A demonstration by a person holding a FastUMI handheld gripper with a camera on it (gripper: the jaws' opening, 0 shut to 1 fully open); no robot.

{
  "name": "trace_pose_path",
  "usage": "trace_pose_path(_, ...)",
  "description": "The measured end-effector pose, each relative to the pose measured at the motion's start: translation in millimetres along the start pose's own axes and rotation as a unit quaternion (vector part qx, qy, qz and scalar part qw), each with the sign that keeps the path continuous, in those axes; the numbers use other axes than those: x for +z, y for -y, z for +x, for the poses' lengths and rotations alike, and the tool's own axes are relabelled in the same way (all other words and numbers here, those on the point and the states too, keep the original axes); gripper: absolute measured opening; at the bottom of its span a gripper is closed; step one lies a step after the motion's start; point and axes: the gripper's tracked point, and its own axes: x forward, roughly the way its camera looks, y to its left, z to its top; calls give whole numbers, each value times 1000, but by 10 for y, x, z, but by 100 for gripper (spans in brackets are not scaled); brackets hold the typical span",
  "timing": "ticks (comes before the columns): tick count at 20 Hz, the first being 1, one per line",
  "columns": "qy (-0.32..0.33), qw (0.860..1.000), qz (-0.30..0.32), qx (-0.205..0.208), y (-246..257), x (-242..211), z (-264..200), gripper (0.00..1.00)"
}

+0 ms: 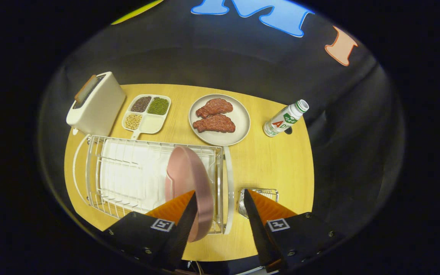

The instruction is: Take the plate from the dish rack, then take the spoon from the basket and place it into the plate.

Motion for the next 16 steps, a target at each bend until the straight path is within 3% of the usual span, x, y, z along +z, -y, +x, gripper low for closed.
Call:
trace_pose_path(2,-16,1000,10,-8,-51,-77,95,61)
trace_pose_path(5,-38,999,18,10,-140,-146,151,16)
trace_pose_path(6,-37,999,18,16,-134,-108,129,20)
trace_pose_path(9,-39,999,2,1,-190,-110,84,12)
trace_pose_path(16,-3,994,-66,-88,-63,192,-264,12)
